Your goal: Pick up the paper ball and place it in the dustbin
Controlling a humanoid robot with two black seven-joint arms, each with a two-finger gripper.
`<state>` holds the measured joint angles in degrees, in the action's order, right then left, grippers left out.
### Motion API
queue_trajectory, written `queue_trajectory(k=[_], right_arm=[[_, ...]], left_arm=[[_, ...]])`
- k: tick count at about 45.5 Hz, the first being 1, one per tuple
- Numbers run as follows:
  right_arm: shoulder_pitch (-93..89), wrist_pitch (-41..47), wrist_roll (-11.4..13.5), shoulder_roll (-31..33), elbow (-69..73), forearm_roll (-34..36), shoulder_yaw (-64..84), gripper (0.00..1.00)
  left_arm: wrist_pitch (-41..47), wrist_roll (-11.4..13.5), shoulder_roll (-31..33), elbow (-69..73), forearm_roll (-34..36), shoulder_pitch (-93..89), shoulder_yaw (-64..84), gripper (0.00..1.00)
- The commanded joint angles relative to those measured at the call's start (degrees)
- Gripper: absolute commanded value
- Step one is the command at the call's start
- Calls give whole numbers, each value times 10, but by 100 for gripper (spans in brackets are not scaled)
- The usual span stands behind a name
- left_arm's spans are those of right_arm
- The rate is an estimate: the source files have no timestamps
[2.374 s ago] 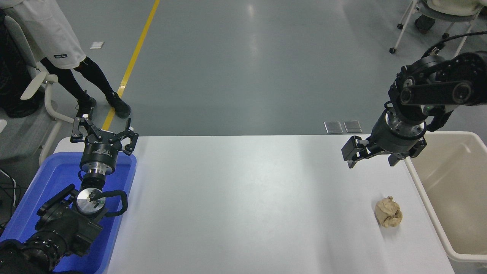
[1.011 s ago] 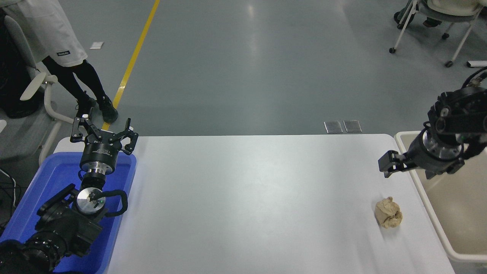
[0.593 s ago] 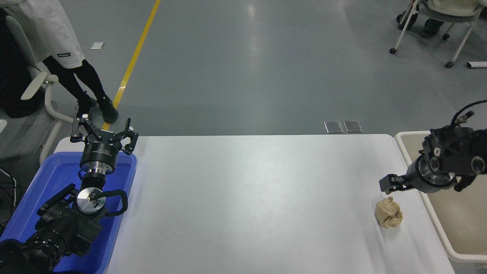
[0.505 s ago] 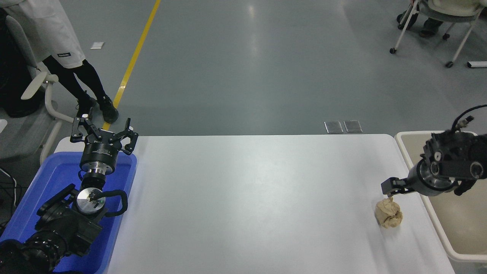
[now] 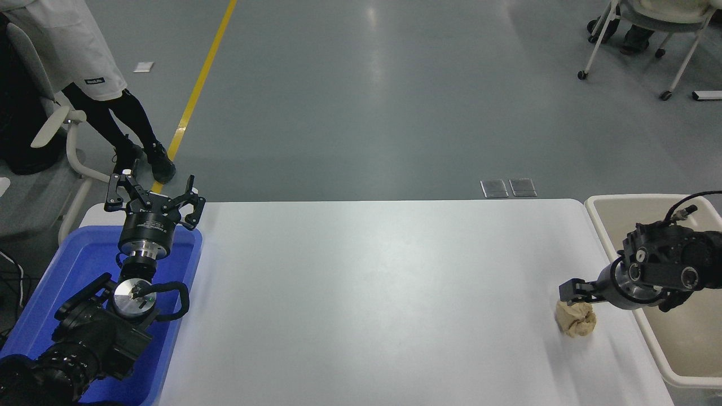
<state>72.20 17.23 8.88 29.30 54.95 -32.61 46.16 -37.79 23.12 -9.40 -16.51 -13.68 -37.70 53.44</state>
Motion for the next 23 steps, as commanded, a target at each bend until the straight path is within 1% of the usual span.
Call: queue_trajectory(k=[1,17,23], right_arm=[[-22,-2,0,-3,-12,-4,-12,100],[-29,-15,0,-6,-17,-3,-13,100],[-52,-31,0,-26,-34,-1,-13,100]], left_arm=[[0,0,0,1,1,0,0,99],[0,0,0,0,0,0,0,99],[0,0,0,0,1,0,0,99]])
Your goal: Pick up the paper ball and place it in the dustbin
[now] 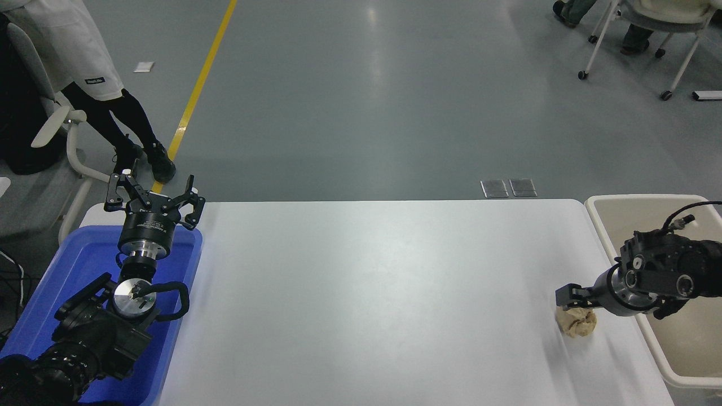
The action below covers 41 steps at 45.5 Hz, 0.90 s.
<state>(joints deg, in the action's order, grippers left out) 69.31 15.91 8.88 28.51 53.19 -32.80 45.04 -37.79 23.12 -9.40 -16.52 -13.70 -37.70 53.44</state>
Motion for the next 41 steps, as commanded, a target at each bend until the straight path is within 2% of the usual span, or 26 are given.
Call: queue_trajectory(k=[1,41], right_arm=[[-23,-18,0,-19,-18,1,-2,100],[-42,-62,1,-29,-21,2,-7,98]], left_arm=[[0,0,0,0,0,0,0,99],[0,0,0,1,0,0,0,99]])
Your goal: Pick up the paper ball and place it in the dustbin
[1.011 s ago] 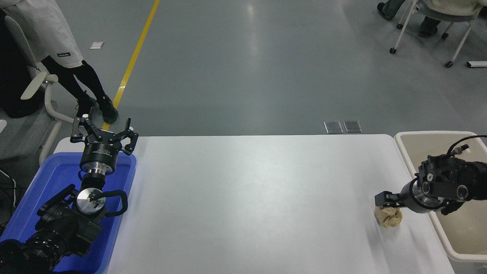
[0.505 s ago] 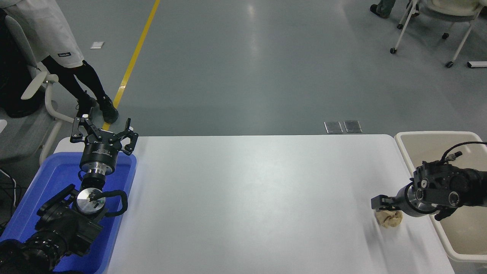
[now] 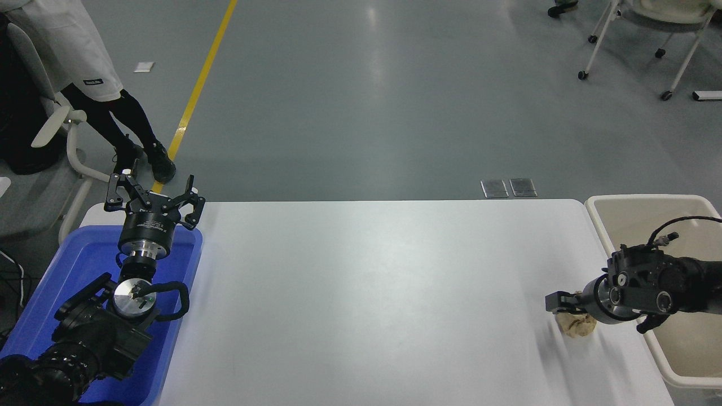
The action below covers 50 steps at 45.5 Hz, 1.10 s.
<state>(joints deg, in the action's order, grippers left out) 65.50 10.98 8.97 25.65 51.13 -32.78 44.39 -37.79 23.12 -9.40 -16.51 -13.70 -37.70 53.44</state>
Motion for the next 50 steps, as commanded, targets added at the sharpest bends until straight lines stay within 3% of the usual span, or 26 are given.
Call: queue_trajectory(k=[1,16,29,35,42,50], right_arm=[[-4,-15,0,-1,-1,2,-1,98],[-15,-25,0,-2,-13,3,-1,98],[-25,-28,0,-7,-12,20,-3,89],[-28,-27,1,-7,-9,74,-11,65],[-28,-22,1,-6,-5,91,-11,0],[-28,-25,0,-5,-2,140,-11,0]], left_arm=[[0,0,0,0,0,0,0,99],[0,0,0,0,0,0,0,99],[0,0,0,0,0,0,0,99],[0,0,0,0,0,0,0,99],[0,0,0,0,0,0,0,99],[0,0,0,0,0,0,0,99]])
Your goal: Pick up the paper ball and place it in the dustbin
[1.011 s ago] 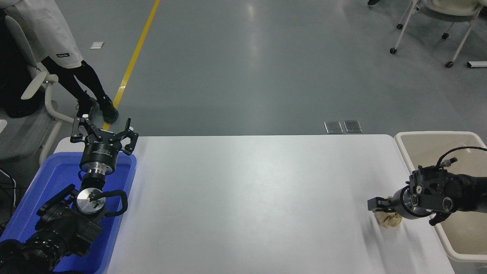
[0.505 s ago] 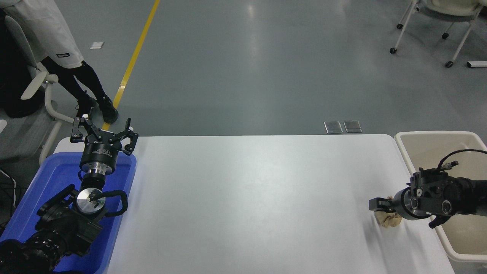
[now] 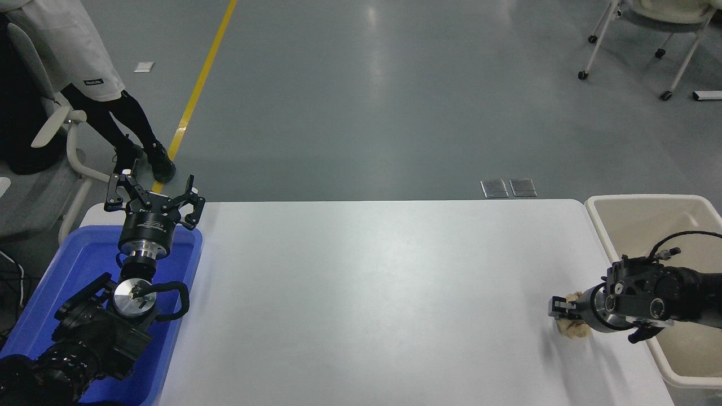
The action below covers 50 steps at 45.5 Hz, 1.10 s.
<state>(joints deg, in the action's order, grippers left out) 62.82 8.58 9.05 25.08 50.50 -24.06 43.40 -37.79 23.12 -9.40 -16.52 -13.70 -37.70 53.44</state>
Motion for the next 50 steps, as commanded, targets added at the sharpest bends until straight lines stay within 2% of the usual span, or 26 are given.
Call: queue_trajectory(k=[1,15,30,44,50], right_arm=[[-2,-2,-1,1,4,53,-2,0],[18,6,-1,21,17,53,4,0],[163,16,-1,50,159,49,100,0],[305,172,-2,75,230,44,158,0],[380,213,-2,81,264,41,180,0]], left_arm=[[0,0,0,0,0,0,0,99],[0,0,0,0,0,0,0,99],[0,0,0,0,1,0,0,99],[0,0,0,0,1,0,0,99],[0,0,0,0,1,0,0,99]])
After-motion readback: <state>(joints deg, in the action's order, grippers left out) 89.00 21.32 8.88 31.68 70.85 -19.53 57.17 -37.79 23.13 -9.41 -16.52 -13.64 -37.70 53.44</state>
